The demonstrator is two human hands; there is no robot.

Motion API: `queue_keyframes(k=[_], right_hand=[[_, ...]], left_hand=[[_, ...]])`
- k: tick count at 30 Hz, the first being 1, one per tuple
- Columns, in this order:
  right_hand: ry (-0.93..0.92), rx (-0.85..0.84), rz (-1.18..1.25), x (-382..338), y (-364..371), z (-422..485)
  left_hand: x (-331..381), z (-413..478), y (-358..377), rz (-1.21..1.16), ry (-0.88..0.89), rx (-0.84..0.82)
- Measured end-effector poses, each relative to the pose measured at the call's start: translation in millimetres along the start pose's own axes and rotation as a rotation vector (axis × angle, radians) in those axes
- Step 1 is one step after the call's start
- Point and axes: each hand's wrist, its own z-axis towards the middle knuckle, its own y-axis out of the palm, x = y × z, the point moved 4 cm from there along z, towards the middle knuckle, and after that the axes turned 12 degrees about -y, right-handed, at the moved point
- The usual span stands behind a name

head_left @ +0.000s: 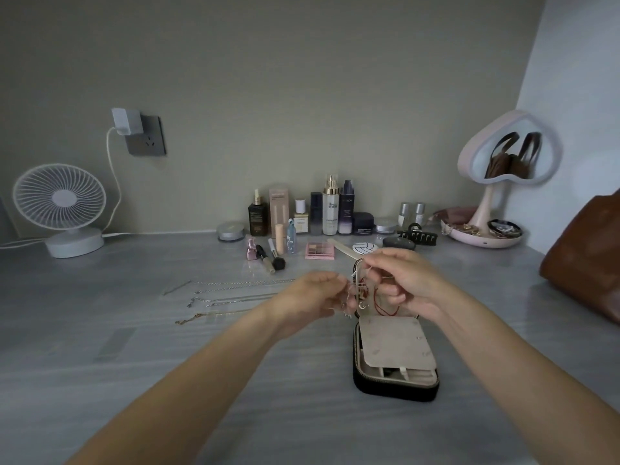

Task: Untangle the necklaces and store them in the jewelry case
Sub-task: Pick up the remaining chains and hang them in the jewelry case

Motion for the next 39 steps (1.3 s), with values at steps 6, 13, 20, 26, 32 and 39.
queue_keyframes(k=[6,13,20,26,32,39], right_hand=[[-0.003,0.146,-0.039,3.7,-29.2,-15.2],[-0.076,0.055,-0.194,3.5,-33.0,-24.3],[-0.075,0.015,-0.222,11.0,-33.8,-17.6],[-0.169,0.082,-0.600,13.8,-51.0,-13.2],[-0.321,0.094,-0.873,10.3,-55.8,-8.2],[-0.384,0.097,-1.045,-3.0,-50.5,-0.4]], left_hand=[[23.4,11.3,9.2,0.287,0.064,0.239],[43.9,31.6,30.9,0.434,0.121,0.226],[46.5,44.5,35.3,0.473,0.095,0.242],[34.4,49.4,31.5,0.406,0.123,0.335],[34.7,46.0,27.9,0.456,0.183,0.373],[38.9,45.7,12.0,0.296,0.222,0.553]])
